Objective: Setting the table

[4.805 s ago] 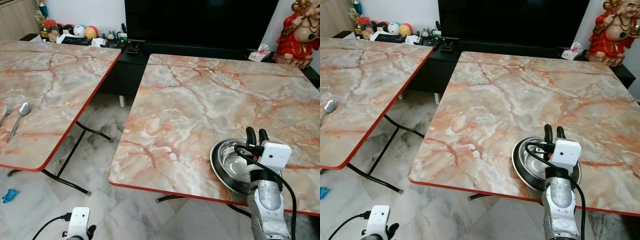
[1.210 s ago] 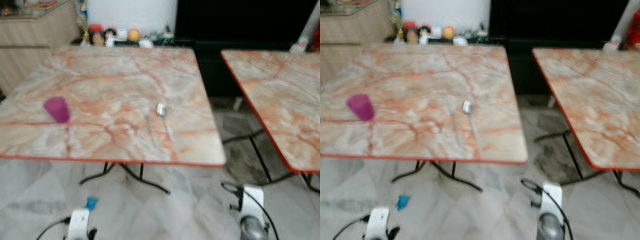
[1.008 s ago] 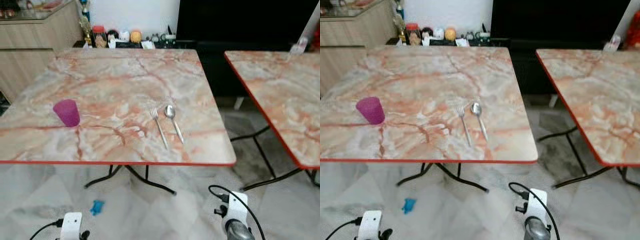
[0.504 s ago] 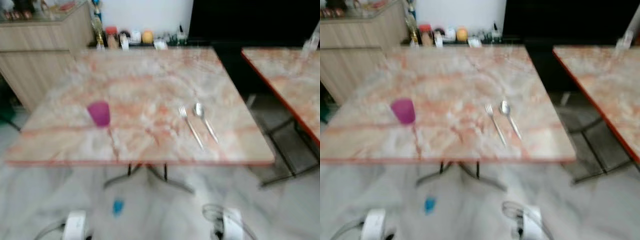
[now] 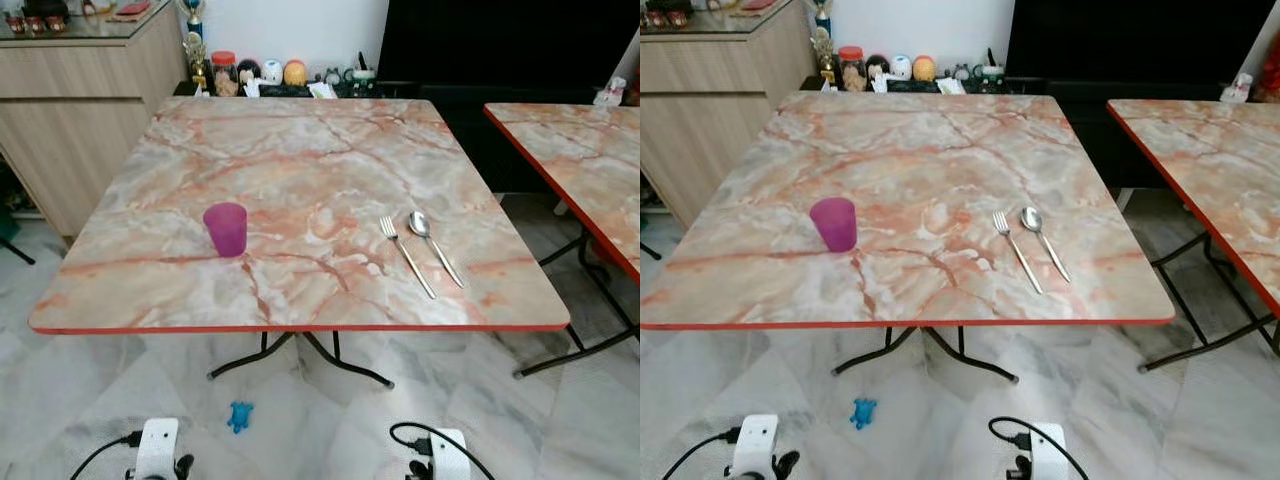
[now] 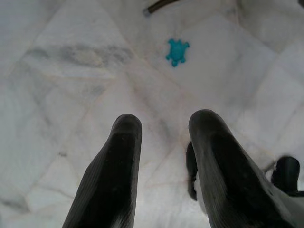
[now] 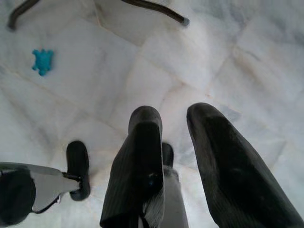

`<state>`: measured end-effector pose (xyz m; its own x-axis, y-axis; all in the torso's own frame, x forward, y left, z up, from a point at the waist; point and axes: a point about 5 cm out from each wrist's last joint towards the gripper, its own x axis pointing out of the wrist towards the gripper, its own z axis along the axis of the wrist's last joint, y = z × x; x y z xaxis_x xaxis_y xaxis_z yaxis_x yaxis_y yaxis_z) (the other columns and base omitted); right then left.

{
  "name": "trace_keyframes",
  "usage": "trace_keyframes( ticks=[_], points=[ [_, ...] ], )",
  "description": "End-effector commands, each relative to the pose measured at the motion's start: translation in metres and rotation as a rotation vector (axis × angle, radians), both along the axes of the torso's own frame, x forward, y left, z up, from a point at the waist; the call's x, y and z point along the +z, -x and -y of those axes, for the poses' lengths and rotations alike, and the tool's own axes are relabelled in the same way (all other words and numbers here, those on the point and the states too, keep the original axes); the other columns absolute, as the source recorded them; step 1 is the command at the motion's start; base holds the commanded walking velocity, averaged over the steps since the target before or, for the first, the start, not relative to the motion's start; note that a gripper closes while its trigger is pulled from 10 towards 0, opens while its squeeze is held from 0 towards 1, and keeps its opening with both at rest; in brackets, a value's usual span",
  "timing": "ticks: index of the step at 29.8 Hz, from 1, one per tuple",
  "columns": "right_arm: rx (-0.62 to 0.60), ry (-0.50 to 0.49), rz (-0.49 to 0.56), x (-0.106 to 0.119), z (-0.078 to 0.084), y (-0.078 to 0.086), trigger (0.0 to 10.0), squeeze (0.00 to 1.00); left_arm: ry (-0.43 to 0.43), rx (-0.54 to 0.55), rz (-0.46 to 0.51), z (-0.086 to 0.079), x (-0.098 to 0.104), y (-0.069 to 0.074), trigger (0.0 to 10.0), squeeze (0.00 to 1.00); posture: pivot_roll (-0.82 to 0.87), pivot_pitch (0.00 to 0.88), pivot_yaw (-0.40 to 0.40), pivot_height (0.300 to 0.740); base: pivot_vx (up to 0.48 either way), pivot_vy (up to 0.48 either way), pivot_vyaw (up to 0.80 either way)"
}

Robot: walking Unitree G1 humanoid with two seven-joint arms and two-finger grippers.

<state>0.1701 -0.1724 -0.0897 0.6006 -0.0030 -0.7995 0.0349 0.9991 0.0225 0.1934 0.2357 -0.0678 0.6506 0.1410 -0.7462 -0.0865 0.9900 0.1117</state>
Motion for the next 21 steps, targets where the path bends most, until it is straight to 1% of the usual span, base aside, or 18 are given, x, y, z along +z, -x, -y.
trace_keyframes(
  ticks=[1,3,6,16,20,21],
  points=[
    [-0.001,-0.008,0.017,0.0016,-0.0007,-0.0032,10.0,0.0,-0.008,-0.007,-0.038,-0.0005,-0.0045,0.0081,10.0,0.0,0.09,0.01,-0.029,0.74,0.0,0.0,0.8],
    [0.002,-0.011,0.017,0.0015,-0.0014,-0.0029,10.0,0.0,-0.011,-0.009,-0.037,-0.0012,-0.0042,0.008,10.0,0.0,0.09,0.01,-0.029,0.74,0.0,0.0,0.8],
    [-0.013,-0.024,0.016,0.0009,-0.0026,-0.0018,10.0,0.0,-0.014,-0.009,-0.036,-0.0019,-0.0039,0.0079,10.0,0.0,0.09,0.011,-0.027,0.74,0.0,0.0,0.0],
    [-0.02,-0.025,0.005,-0.0002,-0.002,0.0003,10.0,0.0,-0.011,-0.022,-0.025,0.0009,-0.0034,0.0059,10.0,0.0,0.09,0.009,-0.027,0.74,0.0,0.0,0.0],
    [-0.013,-0.026,0.003,-0.0005,-0.0036,0.0008,10.0,0.0,-0.032,-0.056,-0.015,0.0006,-0.0019,0.004,10.0,0.0,0.1,0.008,-0.024,0.74,0.0,0.0,0.0],
    [-0.014,-0.03,0.007,-0.0004,-0.0041,0.0006,10.0,0.0,-0.042,-0.078,-0.002,-0.0007,-0.0007,0.0035,10.0,0.0,0.1,0.006,-0.021,0.74,0.0,0.0,0.0]
  ],
)
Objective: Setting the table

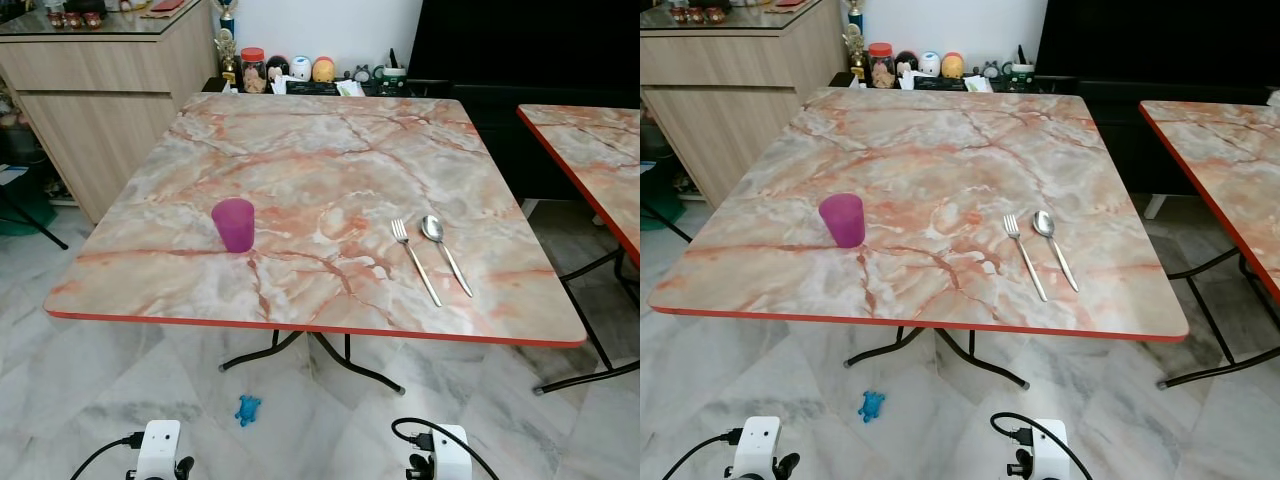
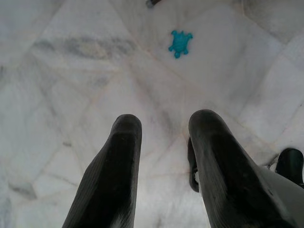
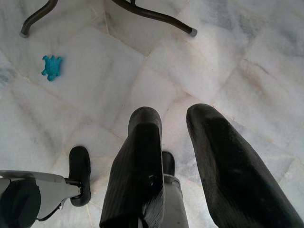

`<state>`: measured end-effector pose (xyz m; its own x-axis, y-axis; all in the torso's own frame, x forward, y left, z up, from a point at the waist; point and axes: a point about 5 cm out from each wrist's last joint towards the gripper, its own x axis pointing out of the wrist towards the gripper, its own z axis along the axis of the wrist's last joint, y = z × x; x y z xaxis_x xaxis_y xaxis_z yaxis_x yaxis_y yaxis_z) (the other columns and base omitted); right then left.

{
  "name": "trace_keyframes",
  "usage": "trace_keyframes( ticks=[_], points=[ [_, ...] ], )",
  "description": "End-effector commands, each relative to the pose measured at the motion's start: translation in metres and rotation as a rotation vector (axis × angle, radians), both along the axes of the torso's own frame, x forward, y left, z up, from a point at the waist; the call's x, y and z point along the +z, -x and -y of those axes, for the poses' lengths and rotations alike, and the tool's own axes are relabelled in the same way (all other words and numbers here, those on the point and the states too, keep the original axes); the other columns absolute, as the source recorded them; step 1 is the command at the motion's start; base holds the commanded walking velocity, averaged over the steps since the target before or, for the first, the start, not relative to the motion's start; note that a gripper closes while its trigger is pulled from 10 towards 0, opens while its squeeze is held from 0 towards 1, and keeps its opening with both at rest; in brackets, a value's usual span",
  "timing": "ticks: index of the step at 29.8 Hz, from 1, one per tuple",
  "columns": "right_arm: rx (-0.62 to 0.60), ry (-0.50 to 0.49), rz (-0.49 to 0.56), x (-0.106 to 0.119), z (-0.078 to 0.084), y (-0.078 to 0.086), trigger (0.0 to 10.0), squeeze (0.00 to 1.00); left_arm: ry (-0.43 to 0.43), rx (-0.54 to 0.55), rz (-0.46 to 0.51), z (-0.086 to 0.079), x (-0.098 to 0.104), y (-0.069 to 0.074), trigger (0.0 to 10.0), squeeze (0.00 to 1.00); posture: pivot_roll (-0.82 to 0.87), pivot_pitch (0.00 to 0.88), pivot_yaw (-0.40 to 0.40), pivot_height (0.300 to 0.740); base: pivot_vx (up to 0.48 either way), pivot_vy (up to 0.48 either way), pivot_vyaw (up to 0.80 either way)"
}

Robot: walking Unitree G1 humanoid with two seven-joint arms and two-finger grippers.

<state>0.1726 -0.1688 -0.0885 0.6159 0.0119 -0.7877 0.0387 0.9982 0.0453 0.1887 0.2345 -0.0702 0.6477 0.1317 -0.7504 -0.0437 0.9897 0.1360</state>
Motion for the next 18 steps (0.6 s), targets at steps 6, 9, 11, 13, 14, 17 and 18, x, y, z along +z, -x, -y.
trace_keyframes(
  ticks=[6,9,11,13,14,17,18],
  points=[
    [0.001,-0.001,-0.013,-0.002,0.0,0.004,10.0,0.0,-0.057,-0.073,0.18,-0.021,0.016,-0.003,10.0,0.0,0.12,0.014,-0.024,0.74,0.0,0.0,0.0],
    [0.002,-0.005,-0.012,-0.002,0.001,0.005,10.0,0.0,-0.071,-0.066,0.292,-0.033,0.029,-0.005,10.0,0.0,0.13,0.015,-0.028,0.74,0.0,0.0,0.0],
    [0.012,0.0,-0.022,-0.003,0.0,0.007,10.0,0.0,-0.087,-0.071,0.417,-0.041,0.044,-0.009,10.0,0.0,0.14,0.016,-0.03,0.74,0.0,0.0,0.0],
    [0.01,-0.004,-0.019,-0.003,0.0,0.006,10.0,0.0,-0.089,-0.078,0.459,-0.042,0.05,-0.01,10.0,0.0,0.14,0.017,-0.031,0.74,0.0,0.0,0.0],
    [0.009,-0.008,-0.016,-0.003,-0.001,0.006,10.0,0.0,-0.09,-0.083,0.487,-0.043,0.054,-0.011,10.0,0.0,0.14,0.017,-0.031,0.74,0.0,0.0,0.0],
    [0.012,-0.012,-0.005,-0.002,-0.002,0.004,10.0,0.0,-0.115,-0.135,0.624,-0.042,0.08,-0.007,10.0,0.0,0.14,0.016,-0.026,0.74,0.0,0.0,0.0],
    [0.008,-0.012,-0.002,-0.001,-0.002,0.003,10.0,0.0,-0.133,-0.15,0.661,-0.042,0.09,-0.004,10.0,0.0,0.14,0.016,-0.025,0.74,0.0,0.0,0.0]
  ],
)
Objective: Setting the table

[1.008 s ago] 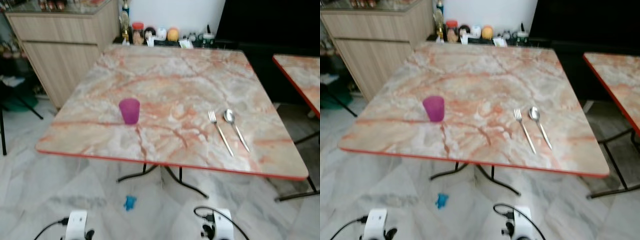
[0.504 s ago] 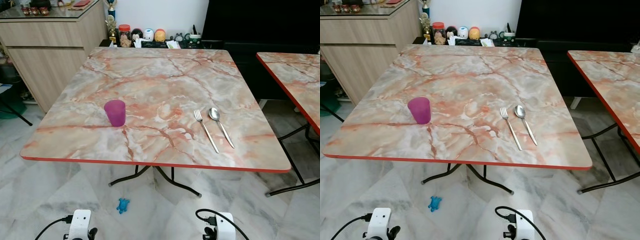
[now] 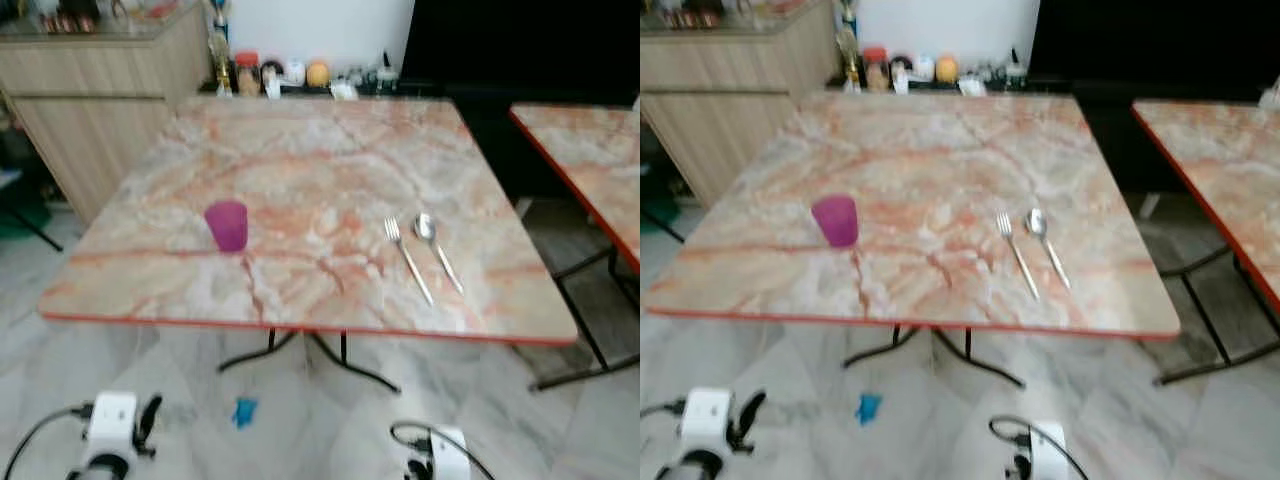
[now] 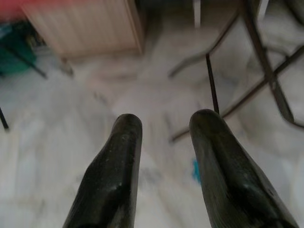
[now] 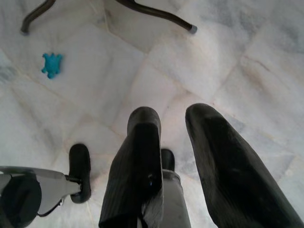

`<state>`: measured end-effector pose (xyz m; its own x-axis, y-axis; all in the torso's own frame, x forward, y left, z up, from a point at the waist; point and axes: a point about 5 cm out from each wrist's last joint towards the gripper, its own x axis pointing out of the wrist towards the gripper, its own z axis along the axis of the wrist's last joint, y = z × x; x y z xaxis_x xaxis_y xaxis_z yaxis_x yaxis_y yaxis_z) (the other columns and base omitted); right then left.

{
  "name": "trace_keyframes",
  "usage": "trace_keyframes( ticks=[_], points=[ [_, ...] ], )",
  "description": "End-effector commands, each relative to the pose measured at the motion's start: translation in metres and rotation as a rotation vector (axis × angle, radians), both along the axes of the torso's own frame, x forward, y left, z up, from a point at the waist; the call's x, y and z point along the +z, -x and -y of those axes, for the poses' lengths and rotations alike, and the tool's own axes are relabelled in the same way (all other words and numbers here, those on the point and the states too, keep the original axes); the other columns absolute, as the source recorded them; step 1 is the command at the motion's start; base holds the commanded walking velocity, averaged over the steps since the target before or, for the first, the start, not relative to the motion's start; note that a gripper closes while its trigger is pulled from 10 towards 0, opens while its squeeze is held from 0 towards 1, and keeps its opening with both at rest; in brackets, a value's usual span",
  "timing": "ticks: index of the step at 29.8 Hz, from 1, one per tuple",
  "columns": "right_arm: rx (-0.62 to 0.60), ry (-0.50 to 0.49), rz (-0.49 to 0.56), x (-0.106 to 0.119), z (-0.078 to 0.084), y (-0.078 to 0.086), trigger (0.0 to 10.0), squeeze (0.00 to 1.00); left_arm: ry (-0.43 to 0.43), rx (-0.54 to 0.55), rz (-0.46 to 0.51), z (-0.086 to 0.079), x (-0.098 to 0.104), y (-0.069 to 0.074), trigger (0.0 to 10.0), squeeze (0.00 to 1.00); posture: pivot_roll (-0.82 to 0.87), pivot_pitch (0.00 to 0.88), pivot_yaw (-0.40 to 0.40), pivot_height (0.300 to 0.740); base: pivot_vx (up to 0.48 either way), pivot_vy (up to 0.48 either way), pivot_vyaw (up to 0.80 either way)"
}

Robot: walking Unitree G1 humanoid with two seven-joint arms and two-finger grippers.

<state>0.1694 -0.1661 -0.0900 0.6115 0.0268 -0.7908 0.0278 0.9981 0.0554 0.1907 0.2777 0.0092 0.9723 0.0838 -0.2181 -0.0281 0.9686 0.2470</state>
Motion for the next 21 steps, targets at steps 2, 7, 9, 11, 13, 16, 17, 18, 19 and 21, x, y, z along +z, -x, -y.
trace_keyframes(
  ticks=[2,7,9,11,13,16,17,18,19,21],
  points=[
    [-0.01,0.001,0.008,0.001,0.002,-0.001,10.0,0.0,-0.03,-0.01,0.145,0.001,0.036,0.003,10.0,0.0,0.15,0.019,-0.028,0.74,0.0,0.0,0.0],
    [0.0,0.002,0.007,0.001,0.003,-0.002,10.0,0.0,-0.079,0.052,0.319,0.001,0.083,-0.003,10.0,0.0,0.18,0.021,-0.043,0.74,0.0,0.0,0.0],
    [-0.001,-0.004,0.017,0.002,0.003,-0.003,10.0,0.0,-0.077,0.073,0.388,0.005,0.1,-0.011,10.0,0.0,0.18,0.02,-0.044,0.74,0.0,0.0,0.0],
    [-0.01,-0.01,0.028,0.002,0.003,-0.004,10.0,0.0,-0.052,0.076,0.477,0.018,0.126,-0.031,10.0,0.0,0.18,0.019,-0.048,0.74,0.0,0.0,0.0],
    [-0.01,-0.008,0.027,0.002,0.003,-0.004,10.0,0.0,-0.043,0.051,0.493,0.026,0.134,-0.04,10.0,0.0,0.18,0.016,-0.048,0.74,0.0,0.0,0.0],
    [-0.014,-0.005,0.02,0.002,0.003,-0.003,10.0,0.0,0.025,-0.016,0.518,0.048,0.146,-0.064,10.0,0.0,0.17,0.013,-0.046,0.74,0.0,0.0,0.0],
    [-0.018,-0.004,0.016,0.002,0.003,-0.002,10.0,0.0,0.069,-0.064,0.522,0.062,0.151,-0.078,10.0,0.0,0.17,0.008,-0.043,0.74,0.0,0.0,0.0],
    [-0.018,-0.004,0.016,0.002,0.003,-0.002,10.0,0.0,0.069,-0.064,0.522,0.062,0.151,-0.078,10.0,0.0,0.17,0.008,-0.043,0.74,0.0,0.0,0.0],
    [-0.021,-0.004,0.016,0.001,0.003,-0.002,10.0,0.0,0.093,-0.082,0.524,0.068,0.153,-0.085,10.0,0.0,0.16,0.007,-0.043,0.74,0.0,0.0,0.0],
    [-0.027,-0.002,0.014,0.001,0.004,-0.002,10.0,0.0,0.134,-0.09,0.511,0.073,0.15,-0.097,10.0,0.0,0.15,0.003,-0.039,0.74,0.0,0.0,0.0]
  ],
)
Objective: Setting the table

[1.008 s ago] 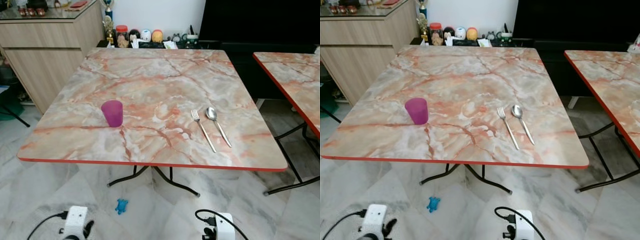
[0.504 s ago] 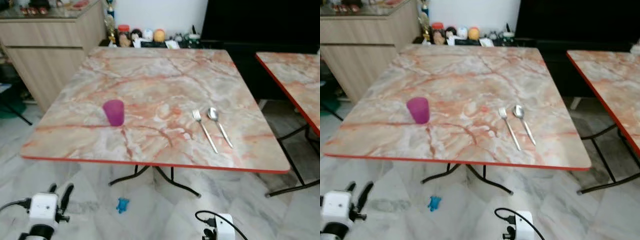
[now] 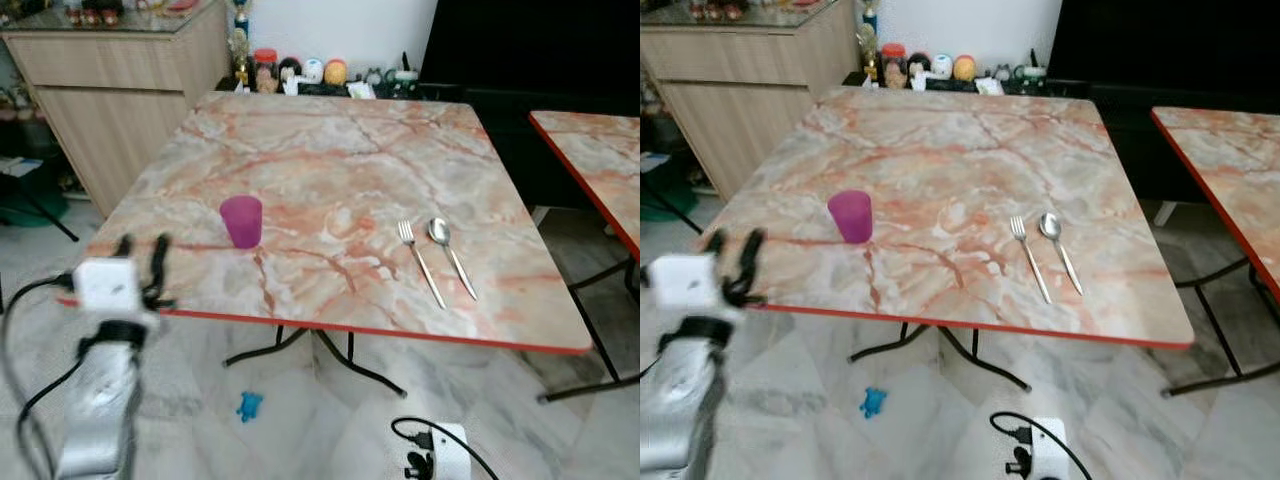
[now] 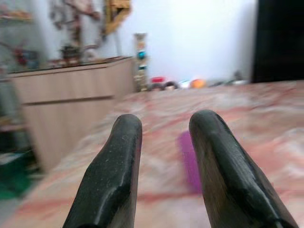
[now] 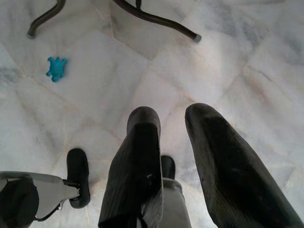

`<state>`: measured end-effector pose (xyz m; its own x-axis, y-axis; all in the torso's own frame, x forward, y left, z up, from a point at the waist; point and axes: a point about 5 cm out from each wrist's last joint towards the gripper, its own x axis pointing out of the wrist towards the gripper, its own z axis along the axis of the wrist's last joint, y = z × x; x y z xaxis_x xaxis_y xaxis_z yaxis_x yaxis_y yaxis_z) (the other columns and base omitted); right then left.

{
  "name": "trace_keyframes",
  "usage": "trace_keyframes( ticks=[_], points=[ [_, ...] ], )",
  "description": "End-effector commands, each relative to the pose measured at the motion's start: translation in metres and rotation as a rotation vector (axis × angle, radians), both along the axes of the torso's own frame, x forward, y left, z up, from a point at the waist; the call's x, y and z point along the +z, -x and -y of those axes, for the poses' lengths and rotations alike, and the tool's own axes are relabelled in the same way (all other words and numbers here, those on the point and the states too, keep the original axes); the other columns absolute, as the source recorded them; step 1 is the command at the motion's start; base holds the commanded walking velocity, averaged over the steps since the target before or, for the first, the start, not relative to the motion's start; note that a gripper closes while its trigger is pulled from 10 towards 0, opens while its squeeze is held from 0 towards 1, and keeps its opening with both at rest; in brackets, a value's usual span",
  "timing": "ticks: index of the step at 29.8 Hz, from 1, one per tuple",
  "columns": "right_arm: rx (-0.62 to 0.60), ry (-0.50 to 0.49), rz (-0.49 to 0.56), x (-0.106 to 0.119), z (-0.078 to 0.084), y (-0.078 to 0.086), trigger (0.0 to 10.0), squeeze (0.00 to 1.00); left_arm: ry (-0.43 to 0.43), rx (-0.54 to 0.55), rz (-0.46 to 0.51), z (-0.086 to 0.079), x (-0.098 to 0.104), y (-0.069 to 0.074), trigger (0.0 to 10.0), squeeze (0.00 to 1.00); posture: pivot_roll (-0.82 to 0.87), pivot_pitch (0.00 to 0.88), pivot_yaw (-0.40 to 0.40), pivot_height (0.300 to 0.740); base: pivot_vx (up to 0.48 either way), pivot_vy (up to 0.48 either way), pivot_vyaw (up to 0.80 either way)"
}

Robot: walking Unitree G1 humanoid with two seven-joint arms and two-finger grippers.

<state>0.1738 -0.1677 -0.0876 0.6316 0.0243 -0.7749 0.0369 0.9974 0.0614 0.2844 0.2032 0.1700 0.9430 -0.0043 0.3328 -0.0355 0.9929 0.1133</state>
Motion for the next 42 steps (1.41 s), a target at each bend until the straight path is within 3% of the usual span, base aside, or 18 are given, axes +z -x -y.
trace_keyframes(
  ticks=[1,7,26,32,42],
  points=[
    [-0.02,0.004,-0.01,-0.001,0.002,0.003,10.0,0.0,0.022,-0.011,-0.059,0.001,-0.011,-0.007,10.0,0.0,0.14,0.003,-0.035,0.74,0.0,0.0,0.0],
    [-0.035,0.013,-0.021,-0.003,0.007,0.008,10.0,0.0,0.035,-0.047,-0.058,0.004,-0.004,-0.018,10.0,0.0,0.14,0.005,-0.034,0.74,0.0,0.0,0.0],
    [0.007,0.01,-0.039,-0.005,0.002,0.012,10.0,0.0,0.039,-0.073,-0.091,0.001,-0.007,-0.026,10.0,0.0,0.15,0.0,-0.036,0.74,0.0,0.0,0.0],
    [0.001,0.011,-0.048,-0.006,0.003,0.014,10.0,0.0,0.083,-0.085,-0.095,0.003,-0.009,-0.026,10.0,0.0,0.15,0.0,-0.038,0.74,0.0,0.0,0.0],
    [0.019,0.013,-0.053,-0.006,0.002,0.014,10.0,0.0,0.071,-0.079,-0.08,0.004,-0.006,-0.026,10.0,0.0,0.15,0.0,-0.04,0.74,0.0,0.419,0.0]
  ],
)
